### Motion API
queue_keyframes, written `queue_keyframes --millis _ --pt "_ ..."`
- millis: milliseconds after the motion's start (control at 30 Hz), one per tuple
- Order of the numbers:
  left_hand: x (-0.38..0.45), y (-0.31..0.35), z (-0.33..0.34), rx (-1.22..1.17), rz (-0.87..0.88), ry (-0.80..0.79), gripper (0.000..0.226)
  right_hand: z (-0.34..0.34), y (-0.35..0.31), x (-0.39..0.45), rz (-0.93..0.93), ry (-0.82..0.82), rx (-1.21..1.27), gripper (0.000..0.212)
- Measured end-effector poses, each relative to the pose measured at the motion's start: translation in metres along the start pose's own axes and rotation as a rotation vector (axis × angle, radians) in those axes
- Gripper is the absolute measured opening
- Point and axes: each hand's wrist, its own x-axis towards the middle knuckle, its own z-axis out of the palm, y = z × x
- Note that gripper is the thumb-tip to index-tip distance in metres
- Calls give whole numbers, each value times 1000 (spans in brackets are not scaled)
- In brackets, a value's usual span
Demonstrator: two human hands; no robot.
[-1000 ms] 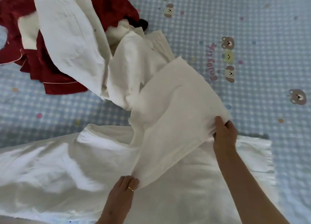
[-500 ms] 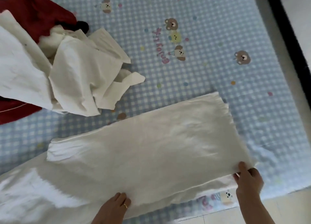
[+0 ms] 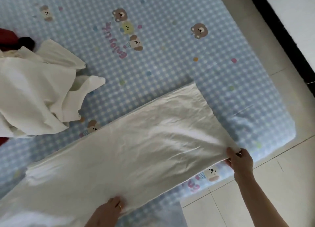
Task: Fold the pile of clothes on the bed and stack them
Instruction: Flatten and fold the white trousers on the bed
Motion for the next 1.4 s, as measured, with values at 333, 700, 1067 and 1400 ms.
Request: queue_keyframes --millis 333,700,1067,1400 --pt "156 56 -146 -256 -34 627 33 -10 -34 25 -356 -95 -467 12" --pt "339 62 -278 -350 -231 410 32 -21 -24 37 -452 -270 -549 14" --pt "382 80 -300 -475 -225 571 12 -24 -40 75 -476 -185 -349 20" --pt "222 103 -140 -398 -532 852 51 66 -46 -8 -1309 -136 -767 51"
